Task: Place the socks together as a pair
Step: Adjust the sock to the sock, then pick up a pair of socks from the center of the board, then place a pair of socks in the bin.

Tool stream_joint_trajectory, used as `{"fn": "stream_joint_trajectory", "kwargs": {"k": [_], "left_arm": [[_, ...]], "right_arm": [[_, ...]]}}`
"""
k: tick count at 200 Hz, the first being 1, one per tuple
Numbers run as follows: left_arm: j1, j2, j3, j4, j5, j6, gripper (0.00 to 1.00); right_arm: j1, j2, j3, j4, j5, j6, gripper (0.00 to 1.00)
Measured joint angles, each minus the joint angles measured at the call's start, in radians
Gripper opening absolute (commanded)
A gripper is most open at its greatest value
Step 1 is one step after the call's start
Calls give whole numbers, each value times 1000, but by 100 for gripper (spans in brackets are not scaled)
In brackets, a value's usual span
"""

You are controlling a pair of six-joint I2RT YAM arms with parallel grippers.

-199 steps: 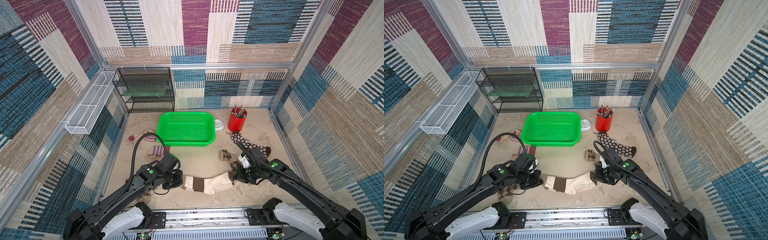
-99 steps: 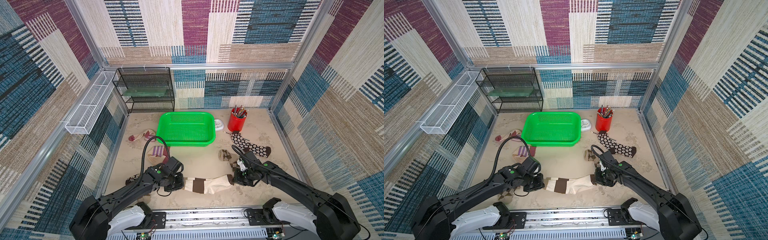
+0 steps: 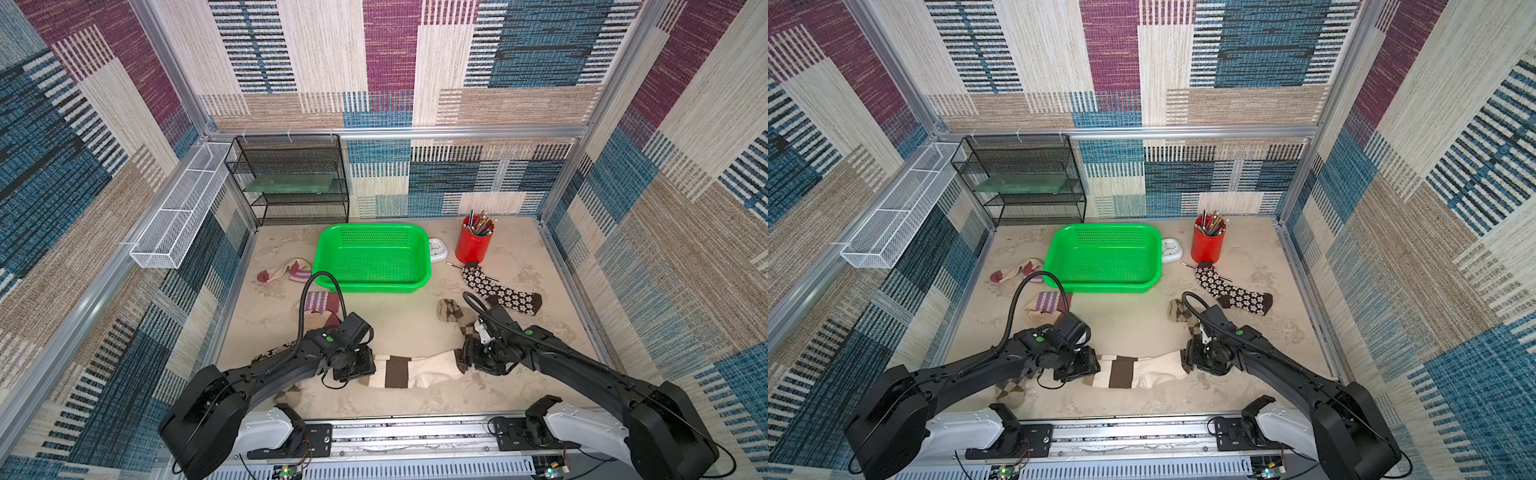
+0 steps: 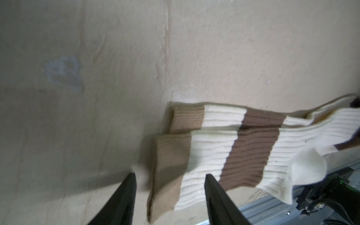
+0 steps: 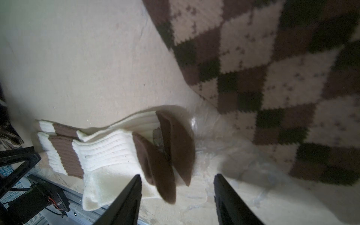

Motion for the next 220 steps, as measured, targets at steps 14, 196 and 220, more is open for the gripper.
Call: {"fn": "stream_joint_trajectory", "kwargs": {"k": [14, 196, 220], "left_arm": [[-1, 35, 17, 3, 0, 9, 54], [54, 23, 486, -276, -105, 151, 8], [150, 38, 635, -345, -101, 201, 8]], "right_arm": [[0, 19, -4, 15, 0, -1, 60], [7, -49, 306, -1, -84, -53, 0], [9, 33, 461, 14, -108, -77, 1]]}}
